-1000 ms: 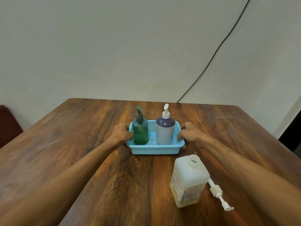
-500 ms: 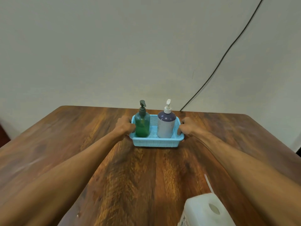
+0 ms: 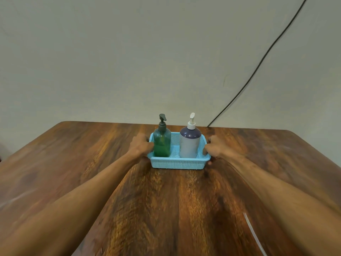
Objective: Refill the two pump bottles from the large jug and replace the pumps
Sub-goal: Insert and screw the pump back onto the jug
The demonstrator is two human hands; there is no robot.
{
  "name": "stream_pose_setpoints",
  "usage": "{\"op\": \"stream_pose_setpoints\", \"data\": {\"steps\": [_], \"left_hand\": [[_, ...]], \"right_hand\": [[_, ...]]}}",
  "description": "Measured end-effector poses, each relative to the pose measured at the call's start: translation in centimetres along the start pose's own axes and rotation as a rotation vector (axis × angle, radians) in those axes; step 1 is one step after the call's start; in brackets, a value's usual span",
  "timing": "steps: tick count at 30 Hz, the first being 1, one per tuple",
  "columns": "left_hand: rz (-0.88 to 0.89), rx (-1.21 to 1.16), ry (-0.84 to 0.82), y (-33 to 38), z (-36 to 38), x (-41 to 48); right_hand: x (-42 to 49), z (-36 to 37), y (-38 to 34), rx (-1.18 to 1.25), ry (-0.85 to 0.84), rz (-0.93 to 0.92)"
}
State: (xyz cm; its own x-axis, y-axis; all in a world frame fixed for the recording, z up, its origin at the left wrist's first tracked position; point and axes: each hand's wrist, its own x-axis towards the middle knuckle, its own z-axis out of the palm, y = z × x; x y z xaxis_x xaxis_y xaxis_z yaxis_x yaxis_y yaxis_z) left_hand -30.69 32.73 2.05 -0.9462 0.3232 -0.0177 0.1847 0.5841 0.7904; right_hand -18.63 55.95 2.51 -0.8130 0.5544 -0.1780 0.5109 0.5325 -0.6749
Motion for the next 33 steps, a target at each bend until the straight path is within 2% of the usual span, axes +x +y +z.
{"op": "stream_pose_setpoints", "data": {"steps": [9,14,18,22,27,33], "left_hand": [[0.041,0.035,-0.022,-0.2,-0.8,-1.7],[0.148,0.112,0.029,0.8,-2.9,-5.9],[0.247,0.13,0.065,2.0,-4.8,-11.2],[0.309,0.066,0.047,2.6,-6.1,-16.9],[0.361,-0.118,-0.019,2.0,-6.0,-24.4],[0.448,-0.221,-0.025,1.9,-3.4,-32.5]], "right_hand": [[-2.1,-0.8,-0.1,0.041,-0.014,0.004],[-7.7,-3.2,-0.6,-0.056,0.119,-0.116],[-13.6,-4.9,-0.7,0.024,0.176,-0.214],[-19.7,-5.6,0.0,0.077,0.238,-0.283],[-27.2,-5.5,2.2,0.224,0.303,-0.283],[-34.1,-4.2,6.0,0.369,0.363,-0.265]]}}
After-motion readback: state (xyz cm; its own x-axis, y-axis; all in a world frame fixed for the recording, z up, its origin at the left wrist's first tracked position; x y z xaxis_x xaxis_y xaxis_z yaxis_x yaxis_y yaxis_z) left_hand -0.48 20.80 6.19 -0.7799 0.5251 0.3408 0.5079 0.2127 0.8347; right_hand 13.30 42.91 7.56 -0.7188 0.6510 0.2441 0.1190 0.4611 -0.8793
